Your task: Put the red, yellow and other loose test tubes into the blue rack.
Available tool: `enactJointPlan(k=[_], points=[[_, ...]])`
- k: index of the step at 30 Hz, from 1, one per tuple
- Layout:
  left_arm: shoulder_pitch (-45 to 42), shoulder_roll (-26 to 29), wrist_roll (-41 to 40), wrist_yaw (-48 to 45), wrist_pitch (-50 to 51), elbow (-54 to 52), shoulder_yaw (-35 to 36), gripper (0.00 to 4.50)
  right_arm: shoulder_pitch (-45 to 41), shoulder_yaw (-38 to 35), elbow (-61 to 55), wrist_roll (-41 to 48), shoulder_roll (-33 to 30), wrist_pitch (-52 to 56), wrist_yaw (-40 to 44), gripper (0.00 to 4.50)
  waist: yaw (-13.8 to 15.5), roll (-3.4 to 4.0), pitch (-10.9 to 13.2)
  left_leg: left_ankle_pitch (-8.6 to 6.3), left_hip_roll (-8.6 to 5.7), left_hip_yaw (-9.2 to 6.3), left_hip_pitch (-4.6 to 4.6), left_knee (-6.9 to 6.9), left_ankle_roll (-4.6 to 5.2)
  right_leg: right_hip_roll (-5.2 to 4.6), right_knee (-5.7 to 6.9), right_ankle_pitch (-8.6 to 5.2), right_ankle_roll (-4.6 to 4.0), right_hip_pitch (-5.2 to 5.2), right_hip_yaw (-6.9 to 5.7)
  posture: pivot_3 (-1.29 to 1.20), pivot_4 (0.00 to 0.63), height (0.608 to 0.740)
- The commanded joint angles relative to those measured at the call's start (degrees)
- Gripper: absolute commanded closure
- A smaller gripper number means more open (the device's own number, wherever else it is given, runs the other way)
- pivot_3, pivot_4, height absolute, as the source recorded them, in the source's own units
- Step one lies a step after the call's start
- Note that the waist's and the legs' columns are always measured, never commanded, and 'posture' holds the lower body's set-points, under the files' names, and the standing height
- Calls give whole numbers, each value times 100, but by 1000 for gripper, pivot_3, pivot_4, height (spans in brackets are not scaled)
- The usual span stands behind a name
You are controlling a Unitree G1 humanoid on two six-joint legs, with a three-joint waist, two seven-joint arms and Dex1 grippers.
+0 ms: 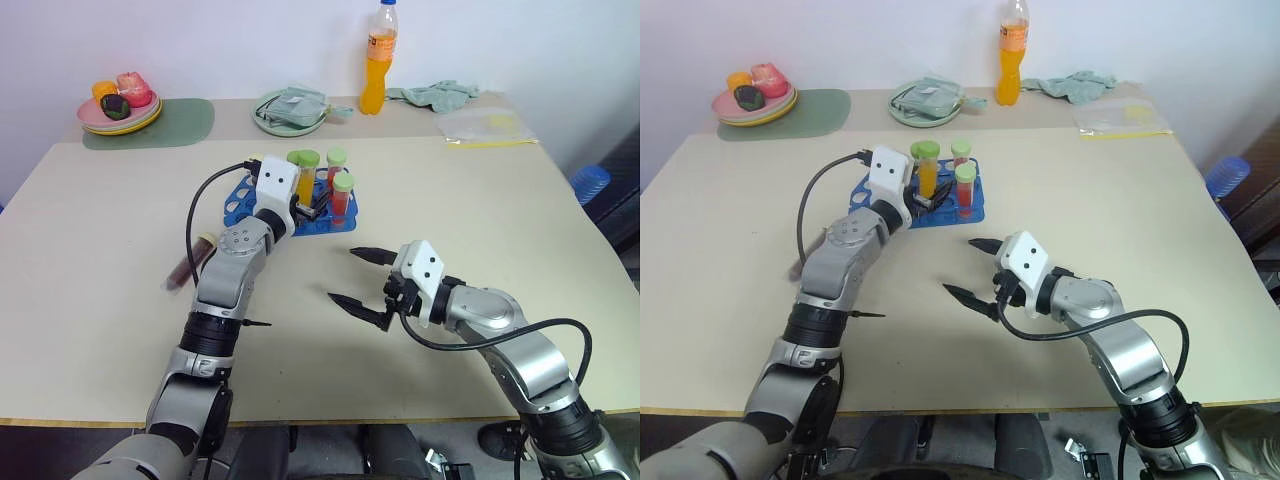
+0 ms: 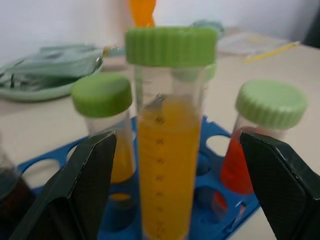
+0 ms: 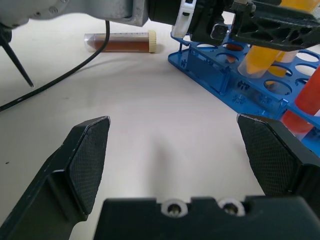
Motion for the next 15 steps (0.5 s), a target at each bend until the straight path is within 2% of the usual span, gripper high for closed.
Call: enactJointPlan(k=[1, 4, 7, 9, 15], points=[[-257, -6, 13, 100, 217, -272, 44, 477, -65, 20, -108, -11, 59, -126, 27, 0, 1, 0, 0, 0, 0, 0, 0, 0, 0, 0, 0, 0, 0, 0, 0, 0, 150, 740], [-326, 6, 6, 147, 353, -298, 61, 477, -67, 26, -103, -21, 60, -135, 37, 0, -6, 0, 0, 1, 0, 1, 0, 0, -1, 0, 0, 0, 0, 0, 0, 0, 150, 740], [-377, 3, -33, 139, 461, -290, 81, 1366, -80, 29, -86, -28, 64, -137, 41, 0, -5, 0, 0, 1, 0, 1, 0, -1, -2, 0, 0, 0, 0, -1, 0, 0, 150, 740], [-392, 36, 8, 118, 530, -295, 30, 2260, -80, 33, -88, -33, 69, -133, 33, 0, -1, 0, 0, 1, 0, 1, 0, 0, -2, 0, 0, 0, 0, -1, 0, 0, 150, 740], [-402, 23, -14, 90, 620, -298, 24, 2260, -74, 30, -89, -51, 78, -136, 30, 0, -2, 0, 0, 1, 0, 1, 0, -1, -2, 0, 0, 0, 0, 0, 0, 0, 150, 740]])
